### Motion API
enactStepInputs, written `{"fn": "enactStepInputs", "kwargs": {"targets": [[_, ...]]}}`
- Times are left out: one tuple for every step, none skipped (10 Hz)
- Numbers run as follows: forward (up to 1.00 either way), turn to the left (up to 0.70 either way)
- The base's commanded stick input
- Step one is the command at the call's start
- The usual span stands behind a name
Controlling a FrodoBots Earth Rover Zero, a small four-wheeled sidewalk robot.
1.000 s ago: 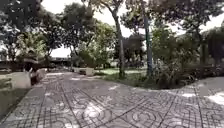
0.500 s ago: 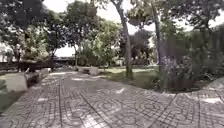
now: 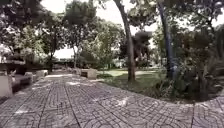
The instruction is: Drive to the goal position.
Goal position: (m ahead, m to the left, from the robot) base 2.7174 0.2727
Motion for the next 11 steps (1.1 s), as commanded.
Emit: {"fn": "enactStepInputs", "kwargs": {"targets": [[1.00, 0.00], [1.00, 0.00], [1.00, 0.00], [1.00, 0.00], [1.00, 0.00], [1.00, 0.00], [1.00, 0.00], [1.00, 0.00], [1.00, 0.22], [1.00, 0.27], [1.00, 0.27]]}}
